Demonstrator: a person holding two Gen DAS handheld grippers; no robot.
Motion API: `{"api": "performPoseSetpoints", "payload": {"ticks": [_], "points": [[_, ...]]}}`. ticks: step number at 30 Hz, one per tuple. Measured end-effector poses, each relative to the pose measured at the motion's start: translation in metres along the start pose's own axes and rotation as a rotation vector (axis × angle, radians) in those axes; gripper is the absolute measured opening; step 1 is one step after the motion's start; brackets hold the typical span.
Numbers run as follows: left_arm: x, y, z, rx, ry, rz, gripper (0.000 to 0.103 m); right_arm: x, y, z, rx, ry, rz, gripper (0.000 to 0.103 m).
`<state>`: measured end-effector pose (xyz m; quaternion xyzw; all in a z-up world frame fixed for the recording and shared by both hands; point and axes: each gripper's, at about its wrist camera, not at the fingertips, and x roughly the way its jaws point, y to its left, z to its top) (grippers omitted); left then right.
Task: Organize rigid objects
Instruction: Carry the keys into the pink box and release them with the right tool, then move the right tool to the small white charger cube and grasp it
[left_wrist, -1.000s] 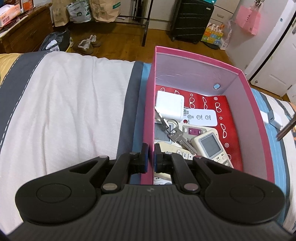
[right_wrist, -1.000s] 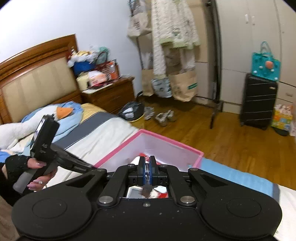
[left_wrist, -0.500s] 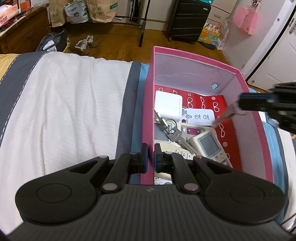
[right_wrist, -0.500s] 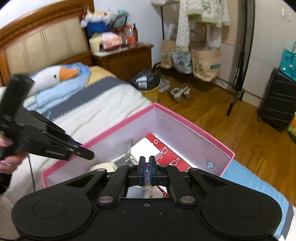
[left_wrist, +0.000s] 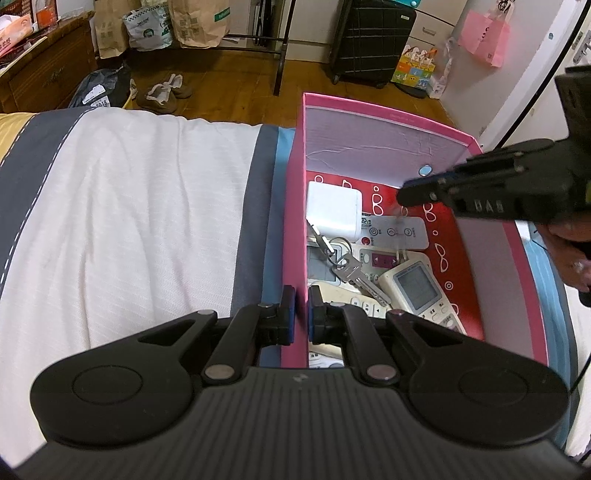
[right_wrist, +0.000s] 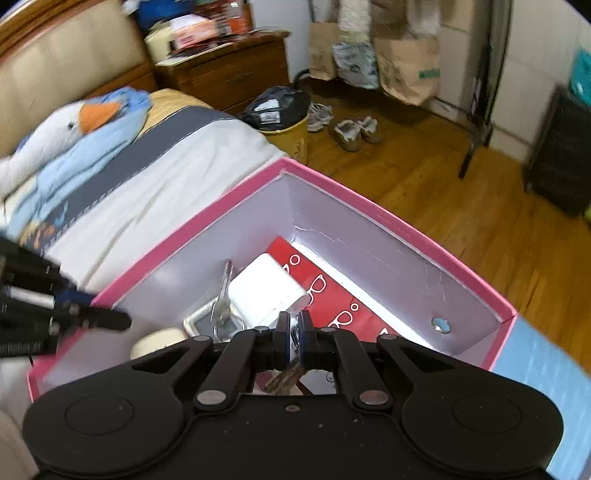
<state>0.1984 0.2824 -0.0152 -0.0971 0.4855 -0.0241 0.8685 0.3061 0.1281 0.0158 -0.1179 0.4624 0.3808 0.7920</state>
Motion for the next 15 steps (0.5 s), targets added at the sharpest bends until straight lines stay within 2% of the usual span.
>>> {"api": "performPoseSetpoints", "payload": {"ticks": [3, 6, 11, 15], "points": [[0.0, -0.001, 0.002, 0.0, 0.0, 0.005, 0.005, -0.008, -0.009, 0.002, 0.062, -0.041, 0.015, 0.017], [0.0, -0.001, 0.002, 0.004, -0.003, 0.007, 0.005, -0.033, -0.016, -0.003, 0.113, -0.094, 0.032, 0.017], [-0.001, 0.0, 0.003, -0.009, 0.0, 0.005, 0.005, -0.092, -0.036, -0.02, 0.183, -0.185, 0.027, 0.021], [-0.001, -0.003, 0.005, -0.009, 0.004, 0.012, 0.005, -0.134, -0.052, -0.038, 0.185, -0.216, -0.023, 0.027]]}}
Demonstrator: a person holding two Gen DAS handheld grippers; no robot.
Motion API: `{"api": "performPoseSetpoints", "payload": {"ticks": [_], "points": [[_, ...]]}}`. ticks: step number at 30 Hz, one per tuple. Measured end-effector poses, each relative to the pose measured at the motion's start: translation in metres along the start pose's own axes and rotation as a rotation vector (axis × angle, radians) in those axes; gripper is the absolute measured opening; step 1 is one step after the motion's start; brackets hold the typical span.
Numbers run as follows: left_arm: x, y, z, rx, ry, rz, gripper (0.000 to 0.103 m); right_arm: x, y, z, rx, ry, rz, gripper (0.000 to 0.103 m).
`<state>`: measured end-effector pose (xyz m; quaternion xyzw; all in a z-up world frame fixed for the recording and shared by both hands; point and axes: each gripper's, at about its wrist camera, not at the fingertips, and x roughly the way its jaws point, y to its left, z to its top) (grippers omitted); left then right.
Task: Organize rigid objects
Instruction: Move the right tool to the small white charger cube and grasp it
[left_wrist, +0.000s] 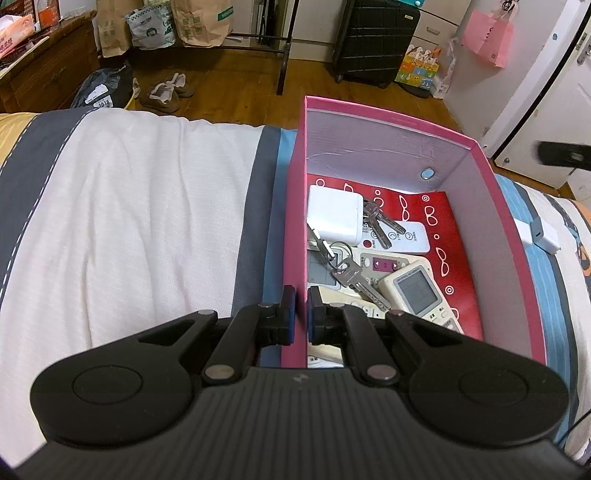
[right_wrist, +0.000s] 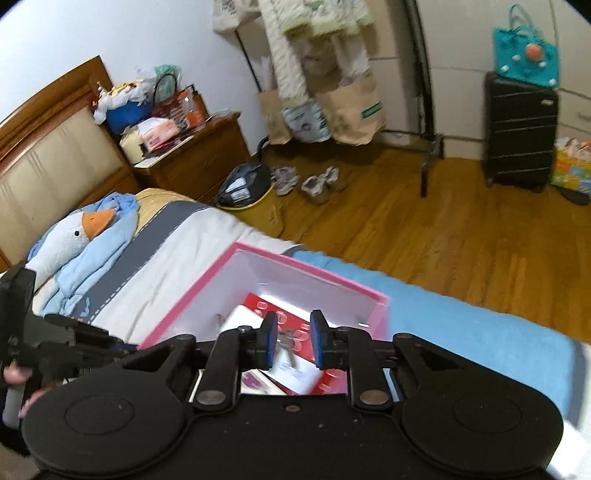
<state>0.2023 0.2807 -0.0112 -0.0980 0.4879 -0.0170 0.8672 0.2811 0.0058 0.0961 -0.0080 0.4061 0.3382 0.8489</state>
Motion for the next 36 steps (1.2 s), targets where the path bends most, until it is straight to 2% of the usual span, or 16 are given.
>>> {"api": "performPoseSetpoints", "payload": {"ticks": [5, 7, 9, 14, 18, 22, 26, 31, 36], "points": [[-0.001, -0.003, 0.002, 0.005, 0.004, 0.012, 0.005, -0.041, -0.033, -0.017, 0.026, -0.011, -0.045, 0.033], [-0.001, -0.002, 0.002, -0.012, 0.005, 0.015, 0.005, -0.052, -0.048, -0.026, 0.061, -0.009, -0.054, 0.042], [-0.002, -0.004, 0.002, -0.01, 0.008, 0.024, 0.005, -0.059, -0.063, -0.037, 0.096, -0.007, -0.076, 0.045], [-0.001, -0.008, 0.003, 0.002, 0.01, 0.047, 0.005, -0.053, -0.094, -0.068, 0.181, 0.03, -0.108, 0.045], [-0.001, -0.009, 0.003, -0.002, 0.014, 0.052, 0.005, -0.035, -0.107, -0.087, 0.177, 0.066, -0.135, 0.053], [0.005, -0.012, 0.0, 0.007, 0.028, 0.072, 0.005, -0.01, -0.108, -0.101, 0.062, 0.095, -0.166, 0.053], [0.006, -0.012, 0.0, 0.012, 0.032, 0.076, 0.006, 0.018, -0.103, -0.111, -0.158, 0.133, -0.271, 0.054], [0.008, -0.011, 0.0, 0.016, 0.032, 0.066, 0.005, 0.038, -0.094, -0.109, -0.447, 0.236, -0.288, 0.059], [0.008, -0.011, 0.0, 0.014, 0.033, 0.065, 0.006, 0.057, -0.103, -0.098, -0.575, 0.345, -0.265, 0.059]]}}
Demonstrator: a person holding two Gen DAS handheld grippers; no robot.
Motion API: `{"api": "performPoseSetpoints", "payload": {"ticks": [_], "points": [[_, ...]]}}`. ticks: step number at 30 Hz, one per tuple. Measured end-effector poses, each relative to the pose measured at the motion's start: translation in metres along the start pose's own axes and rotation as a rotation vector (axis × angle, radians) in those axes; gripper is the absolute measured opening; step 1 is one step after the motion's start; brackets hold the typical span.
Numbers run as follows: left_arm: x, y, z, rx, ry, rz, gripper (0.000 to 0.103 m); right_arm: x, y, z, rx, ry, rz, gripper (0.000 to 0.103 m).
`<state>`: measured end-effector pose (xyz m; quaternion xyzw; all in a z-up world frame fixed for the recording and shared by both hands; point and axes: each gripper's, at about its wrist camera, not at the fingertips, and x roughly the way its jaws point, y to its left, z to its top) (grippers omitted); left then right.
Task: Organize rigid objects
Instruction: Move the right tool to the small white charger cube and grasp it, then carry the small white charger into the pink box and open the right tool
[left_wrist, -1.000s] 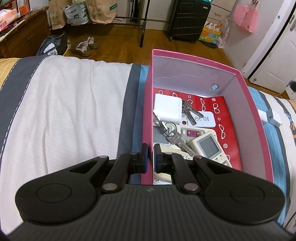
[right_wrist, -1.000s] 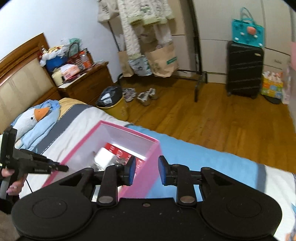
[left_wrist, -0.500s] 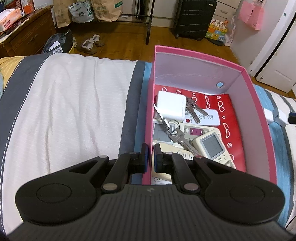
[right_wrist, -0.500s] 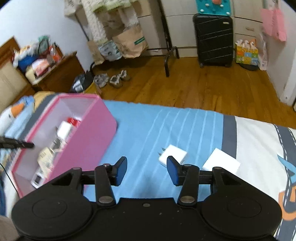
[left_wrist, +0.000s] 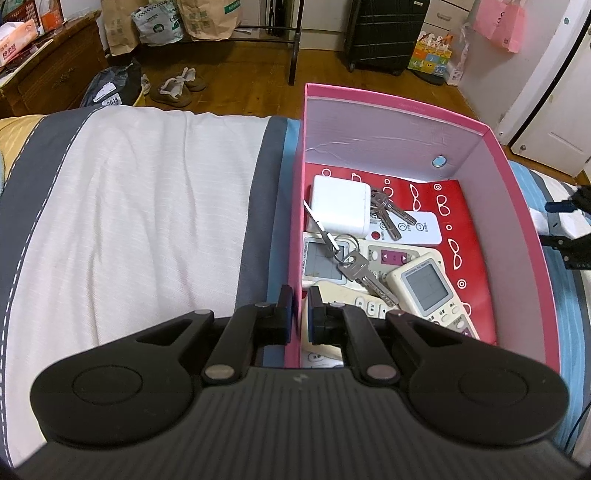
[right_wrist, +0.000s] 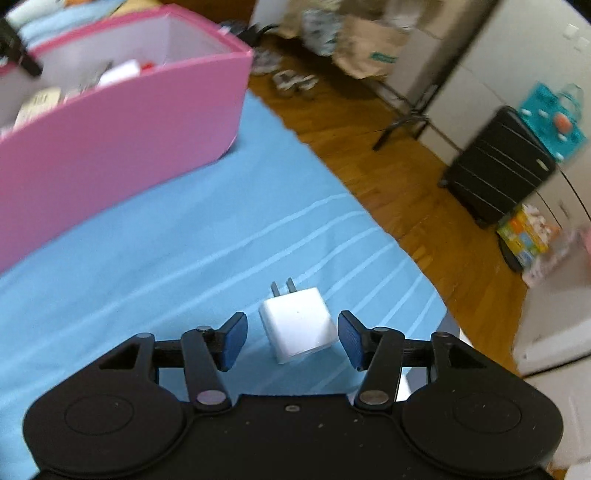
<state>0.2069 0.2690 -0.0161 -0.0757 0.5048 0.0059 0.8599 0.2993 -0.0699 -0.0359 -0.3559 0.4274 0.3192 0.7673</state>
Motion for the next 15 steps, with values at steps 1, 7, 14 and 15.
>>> {"api": "performPoseSetpoints", "payload": {"ticks": [1, 7, 14, 15], "points": [[0.0, 0.0, 0.0, -0.001, 0.0, -0.001, 0.006, 0.004, -0.004, 0.003, -0.007, 0.02, 0.012, 0.059], [0.003, -0.002, 0.0, 0.005, 0.003, 0.001, 0.006, 0.029, -0.023, 0.02, 0.067, 0.134, 0.122, 0.058], [0.003, 0.0, 0.002, -0.005, 0.006, -0.006, 0.006, 0.024, -0.023, 0.02, 0.218, 0.14, 0.119, 0.053], [0.003, 0.001, 0.002, -0.005, 0.006, -0.006, 0.006, 0.022, -0.022, 0.018, 0.255, 0.129, 0.111, 0.053]]}}
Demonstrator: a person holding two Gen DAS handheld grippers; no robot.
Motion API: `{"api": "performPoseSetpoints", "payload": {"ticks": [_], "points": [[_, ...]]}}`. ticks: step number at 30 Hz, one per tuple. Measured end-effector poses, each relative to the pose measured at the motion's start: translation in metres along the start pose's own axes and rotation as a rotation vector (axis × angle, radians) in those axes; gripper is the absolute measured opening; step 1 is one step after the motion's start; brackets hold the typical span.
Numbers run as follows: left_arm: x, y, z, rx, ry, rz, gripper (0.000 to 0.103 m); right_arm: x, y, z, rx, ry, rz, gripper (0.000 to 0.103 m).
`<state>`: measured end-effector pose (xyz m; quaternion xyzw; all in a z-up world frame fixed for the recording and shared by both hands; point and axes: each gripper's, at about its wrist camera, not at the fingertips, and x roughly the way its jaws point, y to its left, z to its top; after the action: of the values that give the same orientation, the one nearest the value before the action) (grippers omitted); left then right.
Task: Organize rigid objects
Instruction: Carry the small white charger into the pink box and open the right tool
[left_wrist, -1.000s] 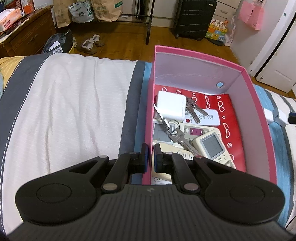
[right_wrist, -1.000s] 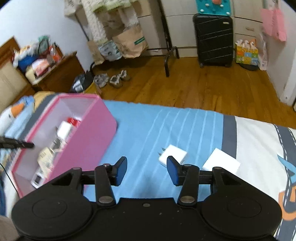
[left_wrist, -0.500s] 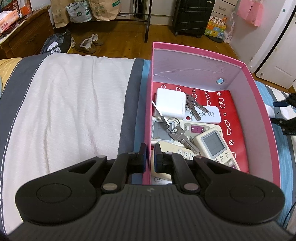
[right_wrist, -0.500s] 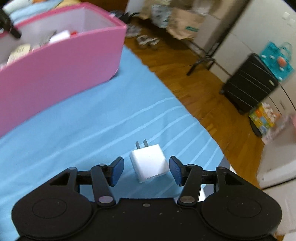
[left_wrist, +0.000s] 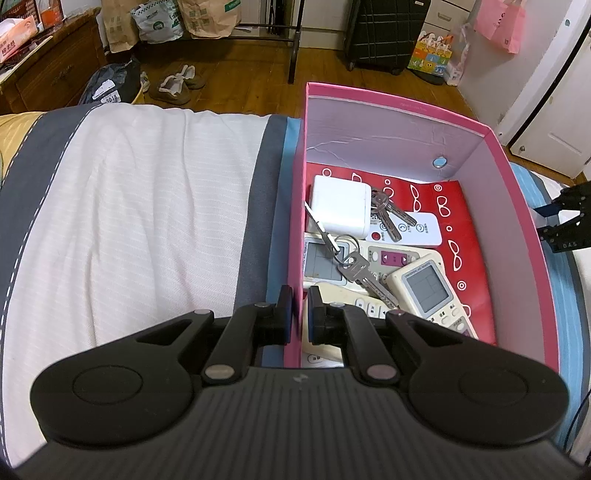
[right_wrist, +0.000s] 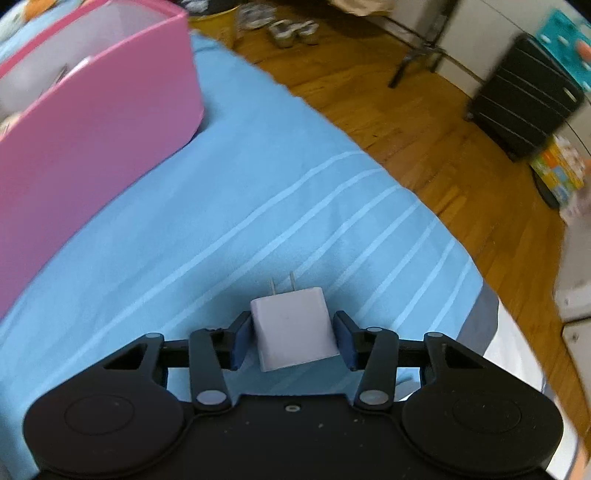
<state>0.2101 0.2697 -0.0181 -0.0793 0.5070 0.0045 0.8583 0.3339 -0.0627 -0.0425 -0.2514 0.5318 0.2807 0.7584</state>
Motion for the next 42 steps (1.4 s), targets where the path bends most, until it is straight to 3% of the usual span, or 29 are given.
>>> {"api": "performPoseSetpoints", "payload": {"ticks": [6, 13, 17, 20, 24, 28, 32, 38, 42], "points": [[0.0, 0.005, 0.001, -0.034, 0.01, -0.017, 0.006, -0.034, 0.02, -0.006, 0.058, -0.148, 0.021, 0.053], [0.0, 0.008, 0.002, -0.052, 0.016, -0.021, 0.006, -0.109, 0.082, 0.005, -0.069, -0.315, 0.074, 0.053], [-0.001, 0.008, 0.001, -0.045, 0.015, -0.02, 0.006, -0.14, 0.118, 0.015, -0.114, -0.389, 0.15, 0.053], [-0.002, 0.007, 0.0, -0.045, 0.012, -0.021, 0.006, -0.147, 0.14, 0.024, -0.137, -0.397, 0.221, 0.053], [-0.002, 0.007, 0.0, -0.046, 0.01, -0.024, 0.006, -0.136, 0.167, 0.039, -0.167, -0.34, 0.296, 0.053], [-0.002, 0.007, -0.001, -0.045, 0.008, -0.027, 0.006, -0.124, 0.199, 0.052, -0.395, -0.276, 0.193, 0.053], [-0.004, 0.007, -0.002, -0.045, 0.005, -0.032, 0.006, -0.095, 0.206, 0.078, -0.552, -0.148, 0.085, 0.053], [-0.005, 0.008, -0.002, -0.046, 0.004, -0.041, 0.005, -0.055, 0.21, 0.092, -0.727, 0.059, 0.013, 0.053], [-0.004, 0.01, -0.002, -0.047, 0.003, -0.05, 0.006, -0.038, 0.218, 0.093, -0.785, 0.163, 0.019, 0.053]]}}
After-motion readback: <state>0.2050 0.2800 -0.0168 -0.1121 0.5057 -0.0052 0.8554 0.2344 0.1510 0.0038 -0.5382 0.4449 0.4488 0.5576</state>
